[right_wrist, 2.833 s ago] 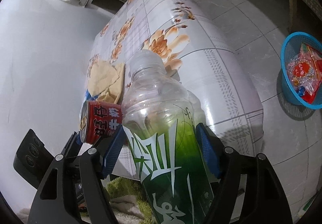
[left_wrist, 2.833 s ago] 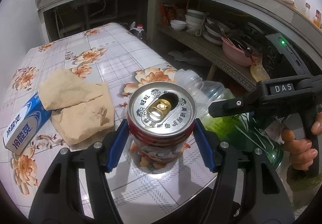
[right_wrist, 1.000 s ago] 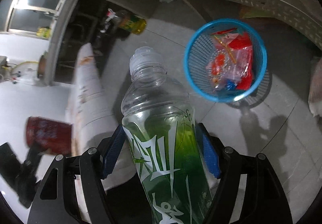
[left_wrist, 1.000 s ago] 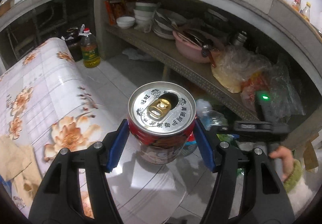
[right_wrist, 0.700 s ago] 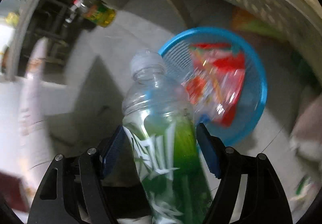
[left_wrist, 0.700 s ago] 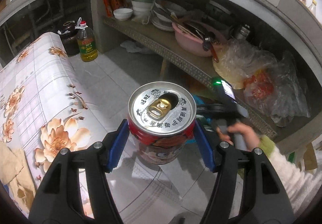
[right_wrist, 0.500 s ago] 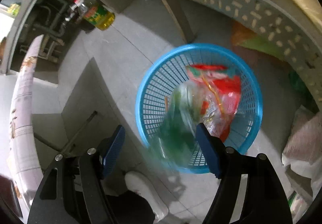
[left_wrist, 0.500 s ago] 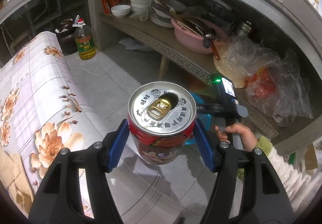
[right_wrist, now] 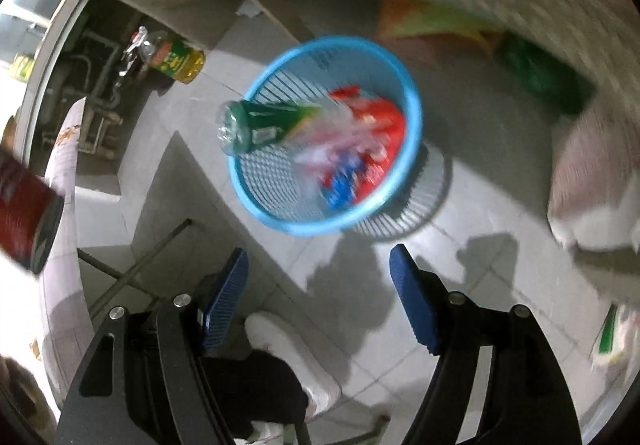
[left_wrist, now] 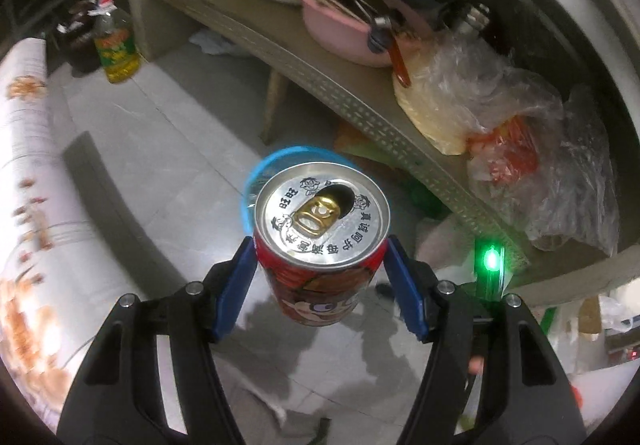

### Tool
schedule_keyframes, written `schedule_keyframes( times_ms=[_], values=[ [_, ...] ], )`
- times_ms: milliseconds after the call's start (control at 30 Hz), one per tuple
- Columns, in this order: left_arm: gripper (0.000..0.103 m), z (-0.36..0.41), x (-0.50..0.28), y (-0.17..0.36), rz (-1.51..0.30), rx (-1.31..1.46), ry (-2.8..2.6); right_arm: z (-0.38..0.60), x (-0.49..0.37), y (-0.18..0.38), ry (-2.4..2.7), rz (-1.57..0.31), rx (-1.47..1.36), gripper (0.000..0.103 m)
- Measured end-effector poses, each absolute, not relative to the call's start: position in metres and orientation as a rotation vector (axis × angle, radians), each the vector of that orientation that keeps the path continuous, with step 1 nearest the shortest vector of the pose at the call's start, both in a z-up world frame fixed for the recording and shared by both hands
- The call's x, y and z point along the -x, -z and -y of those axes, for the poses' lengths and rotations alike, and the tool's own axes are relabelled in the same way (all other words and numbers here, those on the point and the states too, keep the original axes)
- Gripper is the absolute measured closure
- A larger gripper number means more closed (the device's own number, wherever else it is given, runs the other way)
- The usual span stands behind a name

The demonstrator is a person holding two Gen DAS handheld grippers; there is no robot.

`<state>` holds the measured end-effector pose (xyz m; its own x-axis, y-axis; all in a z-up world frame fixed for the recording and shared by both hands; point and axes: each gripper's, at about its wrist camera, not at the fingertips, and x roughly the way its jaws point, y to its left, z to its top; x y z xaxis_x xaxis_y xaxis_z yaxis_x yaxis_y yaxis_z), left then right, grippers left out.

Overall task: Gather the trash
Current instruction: 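Move both tools back to the table toward the beige cloth and toothpaste box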

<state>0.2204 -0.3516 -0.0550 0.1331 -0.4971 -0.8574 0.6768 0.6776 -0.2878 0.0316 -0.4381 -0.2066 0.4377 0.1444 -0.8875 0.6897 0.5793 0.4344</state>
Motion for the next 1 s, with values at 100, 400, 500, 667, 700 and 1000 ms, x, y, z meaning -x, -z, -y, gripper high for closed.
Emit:
schedule_keyframes(
  times_ms=[100,400,500,667,700,1000],
  values=[
    [0.038,0.388,-0.228,0.067,-1.148,-0.203,0.872,0.438,-0.02,0.212,0.423,-1.096,-0.968,0.032],
    [0.029,0.38,-0.224,0.041,-1.106,-0.119,0.862,0.425,-0.012,0.197,0.398,-1.073,-0.944,0.032],
    [0.029,0.35,-0.216,0.021,-1.067,-0.106,0.865,0.42,-0.015,0.196,0.379,-1.077,-0.944,0.032],
    [0.029,0.283,-0.206,-0.005,-1.015,-0.063,0.832,0.405,-0.026,0.185,0.333,-1.076,-0.917,0.032],
    [0.029,0.261,-0.203,-0.01,-1.005,-0.044,0.816,0.402,-0.028,0.181,0.325,-1.074,-0.913,0.032],
    [0.028,0.088,-0.166,-0.027,-0.868,0.043,0.547,0.357,-0.058,0.115,0.159,-0.983,-0.794,0.027]
  ],
)
